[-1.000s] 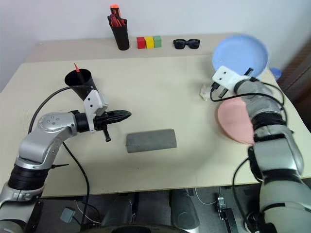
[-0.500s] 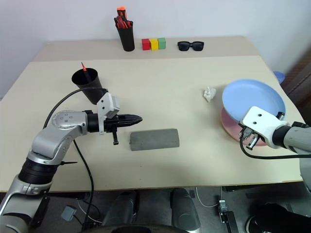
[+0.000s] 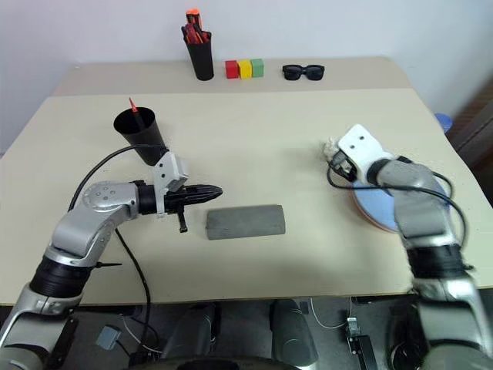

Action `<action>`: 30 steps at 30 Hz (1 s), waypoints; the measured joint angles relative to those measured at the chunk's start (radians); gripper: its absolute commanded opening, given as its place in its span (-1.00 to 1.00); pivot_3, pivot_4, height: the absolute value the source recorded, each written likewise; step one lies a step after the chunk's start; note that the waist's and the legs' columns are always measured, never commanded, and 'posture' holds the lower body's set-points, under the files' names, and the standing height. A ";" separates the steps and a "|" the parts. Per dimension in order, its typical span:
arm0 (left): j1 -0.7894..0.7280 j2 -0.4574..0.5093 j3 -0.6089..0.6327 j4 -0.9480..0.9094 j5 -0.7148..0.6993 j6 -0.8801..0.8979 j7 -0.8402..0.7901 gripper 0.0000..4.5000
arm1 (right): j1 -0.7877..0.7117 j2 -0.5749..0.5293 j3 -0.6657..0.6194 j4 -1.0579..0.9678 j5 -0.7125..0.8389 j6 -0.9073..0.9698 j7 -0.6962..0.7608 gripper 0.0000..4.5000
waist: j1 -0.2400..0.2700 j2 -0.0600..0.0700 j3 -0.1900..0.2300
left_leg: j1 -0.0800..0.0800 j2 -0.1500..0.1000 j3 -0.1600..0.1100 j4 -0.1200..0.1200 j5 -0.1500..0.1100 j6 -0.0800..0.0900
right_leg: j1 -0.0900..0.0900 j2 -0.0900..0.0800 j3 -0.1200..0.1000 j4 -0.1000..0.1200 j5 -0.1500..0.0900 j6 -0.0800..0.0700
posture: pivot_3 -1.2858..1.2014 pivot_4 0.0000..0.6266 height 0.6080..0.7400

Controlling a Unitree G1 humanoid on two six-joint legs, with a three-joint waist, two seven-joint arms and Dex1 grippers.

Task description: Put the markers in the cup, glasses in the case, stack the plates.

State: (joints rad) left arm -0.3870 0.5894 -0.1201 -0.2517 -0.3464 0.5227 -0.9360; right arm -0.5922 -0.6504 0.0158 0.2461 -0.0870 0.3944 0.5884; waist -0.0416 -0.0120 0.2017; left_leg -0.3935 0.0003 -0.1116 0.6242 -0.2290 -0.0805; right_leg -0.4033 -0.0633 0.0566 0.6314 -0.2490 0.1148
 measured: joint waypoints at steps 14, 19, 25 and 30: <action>0.109 -0.002 0.055 -0.118 -0.059 0.077 0.095 -1.00 | -0.070 0.047 0.015 0.275 -0.053 -0.241 -0.158 -0.98 | -0.001 0.001 0.000 | 0.001 0.000 0.000 -0.007 0.000 0.000 | -0.002 0.000 0.000 0.000 0.001 0.002 | 0.03 -0.52 1.00; 0.117 -0.035 0.072 -0.078 -0.056 0.049 0.138 -1.00 | 0.203 -0.082 -0.153 -0.215 0.008 -0.010 -0.098 -0.98 | 0.019 0.001 0.000 | 0.001 0.000 -0.001 -0.008 0.000 0.000 | -0.002 0.000 0.000 0.000 0.000 0.002 | 0.03 -0.52 1.00; 0.116 -0.065 0.109 0.007 -0.055 0.000 0.178 -1.00 | 0.519 -0.154 -0.396 -0.570 0.105 0.259 0.006 -0.15 | 0.019 0.001 -0.001 | 0.003 0.000 0.000 -0.006 0.000 0.000 | -0.001 0.000 0.000 0.000 -0.002 -0.002 | 0.03 -0.52 1.00; 0.117 -0.091 0.106 0.022 -0.044 -0.037 0.206 -1.00 | 0.555 -0.154 -0.404 -0.598 0.104 0.253 -0.005 0.72 | 0.008 0.001 -0.001 | 0.003 0.000 0.002 -0.001 0.000 0.000 | 0.001 0.000 0.001 0.000 -0.001 -0.002 | 0.03 -0.52 1.00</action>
State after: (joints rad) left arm -0.2697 0.4980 -0.0138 -0.2300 -0.3904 0.4856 -0.7304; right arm -0.0369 -0.8048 -0.3883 -0.3514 0.0167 0.6477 0.5836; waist -0.0333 -0.0108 0.2004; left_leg -0.3910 0.0004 -0.1099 0.6229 -0.2288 -0.0806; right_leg -0.4028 -0.0631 0.0577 0.6312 -0.2504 0.1123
